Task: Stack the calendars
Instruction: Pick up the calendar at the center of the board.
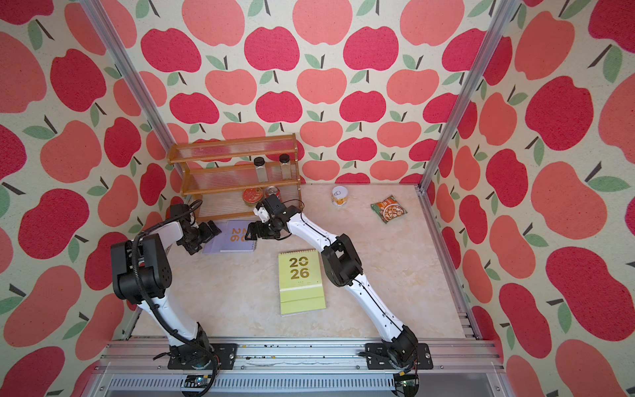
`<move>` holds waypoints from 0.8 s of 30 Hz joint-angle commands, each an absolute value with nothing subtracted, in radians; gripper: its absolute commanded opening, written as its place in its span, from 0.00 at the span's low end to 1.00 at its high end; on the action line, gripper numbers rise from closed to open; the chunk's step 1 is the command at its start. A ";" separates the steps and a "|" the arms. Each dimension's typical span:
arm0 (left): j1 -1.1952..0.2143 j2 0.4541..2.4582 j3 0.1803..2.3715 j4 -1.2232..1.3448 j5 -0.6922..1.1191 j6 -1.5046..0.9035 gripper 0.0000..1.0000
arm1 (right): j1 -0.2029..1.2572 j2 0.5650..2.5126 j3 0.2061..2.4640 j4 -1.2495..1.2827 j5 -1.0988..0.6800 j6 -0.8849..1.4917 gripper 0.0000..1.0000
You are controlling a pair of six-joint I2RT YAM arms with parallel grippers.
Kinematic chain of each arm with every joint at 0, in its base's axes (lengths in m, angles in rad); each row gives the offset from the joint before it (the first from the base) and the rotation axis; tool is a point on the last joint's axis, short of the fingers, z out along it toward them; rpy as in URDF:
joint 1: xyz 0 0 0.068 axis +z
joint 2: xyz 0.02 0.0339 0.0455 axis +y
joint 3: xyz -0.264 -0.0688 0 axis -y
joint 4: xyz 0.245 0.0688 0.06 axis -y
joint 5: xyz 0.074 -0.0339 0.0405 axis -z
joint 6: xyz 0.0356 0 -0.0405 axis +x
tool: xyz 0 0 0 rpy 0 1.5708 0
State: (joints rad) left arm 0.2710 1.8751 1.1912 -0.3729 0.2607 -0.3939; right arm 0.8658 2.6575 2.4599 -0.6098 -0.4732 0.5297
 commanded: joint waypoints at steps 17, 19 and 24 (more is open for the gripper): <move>0.205 1.850 1.089 -0.346 0.319 -0.390 1.00 | 0.861 2.733 2.519 -0.560 -0.580 0.559 0.85; 0.183 1.825 1.065 -0.349 0.314 -0.392 1.00 | 0.861 2.735 2.519 -0.558 -0.591 0.553 0.85; 0.133 1.752 1.017 -0.354 0.312 -0.409 1.00 | 0.859 2.737 2.519 -0.560 -0.603 0.539 0.85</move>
